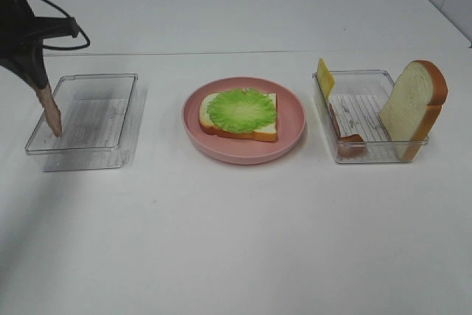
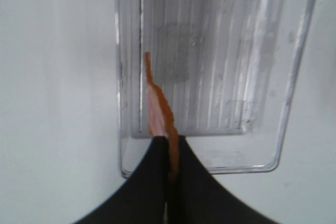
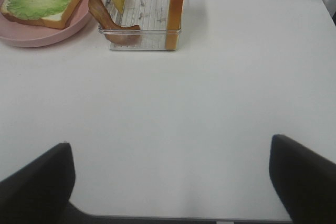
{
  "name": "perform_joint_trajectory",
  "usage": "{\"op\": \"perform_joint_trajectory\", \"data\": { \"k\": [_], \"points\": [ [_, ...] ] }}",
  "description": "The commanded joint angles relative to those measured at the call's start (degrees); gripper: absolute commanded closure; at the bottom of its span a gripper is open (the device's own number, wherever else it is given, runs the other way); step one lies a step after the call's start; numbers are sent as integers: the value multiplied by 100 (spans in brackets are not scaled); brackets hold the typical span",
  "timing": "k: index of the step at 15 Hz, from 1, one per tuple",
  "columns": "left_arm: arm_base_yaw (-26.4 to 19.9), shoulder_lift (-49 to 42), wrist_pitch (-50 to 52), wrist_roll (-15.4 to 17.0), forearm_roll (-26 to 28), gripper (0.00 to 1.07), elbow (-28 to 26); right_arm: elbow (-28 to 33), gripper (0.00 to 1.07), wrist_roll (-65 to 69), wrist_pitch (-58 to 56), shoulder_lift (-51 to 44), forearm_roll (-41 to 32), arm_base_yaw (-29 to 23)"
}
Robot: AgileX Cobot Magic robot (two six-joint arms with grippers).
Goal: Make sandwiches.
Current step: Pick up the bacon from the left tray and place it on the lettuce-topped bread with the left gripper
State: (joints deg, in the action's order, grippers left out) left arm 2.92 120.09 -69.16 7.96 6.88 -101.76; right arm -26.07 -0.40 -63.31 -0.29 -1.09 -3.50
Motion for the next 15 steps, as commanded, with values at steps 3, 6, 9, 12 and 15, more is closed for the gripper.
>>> {"op": "perform_joint_trajectory", "data": {
  "k": [3,6,9,12,15],
  "points": [
    [212,-23,-350,34,825,107,-888,23,10,40,29,-160,0,-23],
    [481,-23,-17,34,1272,107,-1134,23,10,40,29,-160,0,-23],
    [831,-17,802,34,2160,107,-1134,23,10,40,29,-160,0,-23],
    [1089,-11,1352,34,2492,107,-1134,23,10,40,29,-160,0,-23],
    [1432,172,1828,34,3002,107,-1134,23,10,40,29,-160,0,-23]
  ]
}}
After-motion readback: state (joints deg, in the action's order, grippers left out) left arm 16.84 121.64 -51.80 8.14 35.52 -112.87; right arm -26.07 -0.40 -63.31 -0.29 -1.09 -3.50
